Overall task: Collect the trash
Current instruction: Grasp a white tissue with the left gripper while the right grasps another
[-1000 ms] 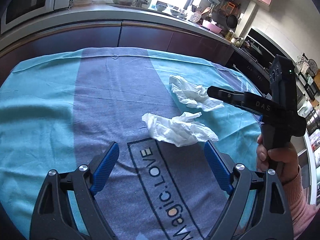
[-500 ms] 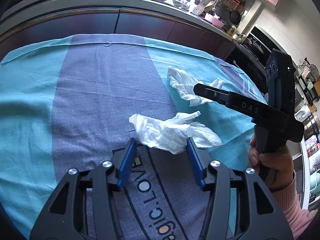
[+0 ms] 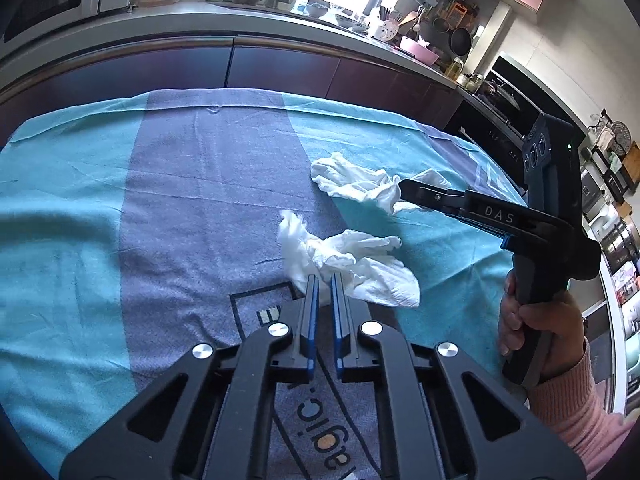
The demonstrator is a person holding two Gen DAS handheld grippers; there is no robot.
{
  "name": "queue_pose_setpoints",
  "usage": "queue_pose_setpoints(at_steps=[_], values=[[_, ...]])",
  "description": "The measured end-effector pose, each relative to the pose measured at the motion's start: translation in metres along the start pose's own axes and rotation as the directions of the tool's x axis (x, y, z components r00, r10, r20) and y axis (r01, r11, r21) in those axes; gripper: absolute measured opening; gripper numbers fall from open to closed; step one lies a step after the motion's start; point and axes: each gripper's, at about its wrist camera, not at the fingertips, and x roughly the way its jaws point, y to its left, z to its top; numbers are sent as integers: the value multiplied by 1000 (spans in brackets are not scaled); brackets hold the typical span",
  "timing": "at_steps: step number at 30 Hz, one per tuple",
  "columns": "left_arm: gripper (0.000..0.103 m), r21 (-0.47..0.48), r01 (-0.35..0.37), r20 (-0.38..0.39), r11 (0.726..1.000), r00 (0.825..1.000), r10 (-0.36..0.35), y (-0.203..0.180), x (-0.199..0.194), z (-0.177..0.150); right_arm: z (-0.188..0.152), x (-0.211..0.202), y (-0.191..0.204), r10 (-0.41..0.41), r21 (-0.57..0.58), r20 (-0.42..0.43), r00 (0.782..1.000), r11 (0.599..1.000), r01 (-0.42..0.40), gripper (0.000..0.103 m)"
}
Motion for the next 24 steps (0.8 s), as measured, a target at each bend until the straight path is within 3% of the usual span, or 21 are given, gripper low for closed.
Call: queue_pose_setpoints(at_steps=[10,11,12,18,22,24], values=[[5,-9,0,43,1000,999,1,11,-30,-10,-8,-21,20,92,-1,48,995,996,-92,5],[19,-16,16,29,1000,999,-16,12,-29,-10,-9,-21,20,89,-1,48,995,996,-89,5],[40,-19,36,15,999,999,-35,11,-27,-10,-10,-21,20,85,3,47,995,996,-85,5],[63,17,18,-9,1000,1000,-17,-6,-5,-7,-15,-13,9,74,50,31,997,996,-75,5],[57,-8,-5,-48,1000,999,5,-6,16,-1,-16,-11,8,77,51,24,997,996,-78,7],[40,-34,0,-61,999,998,-2,-3,24,0,-17,-9,10,73,41,12,997,997,-73,10]])
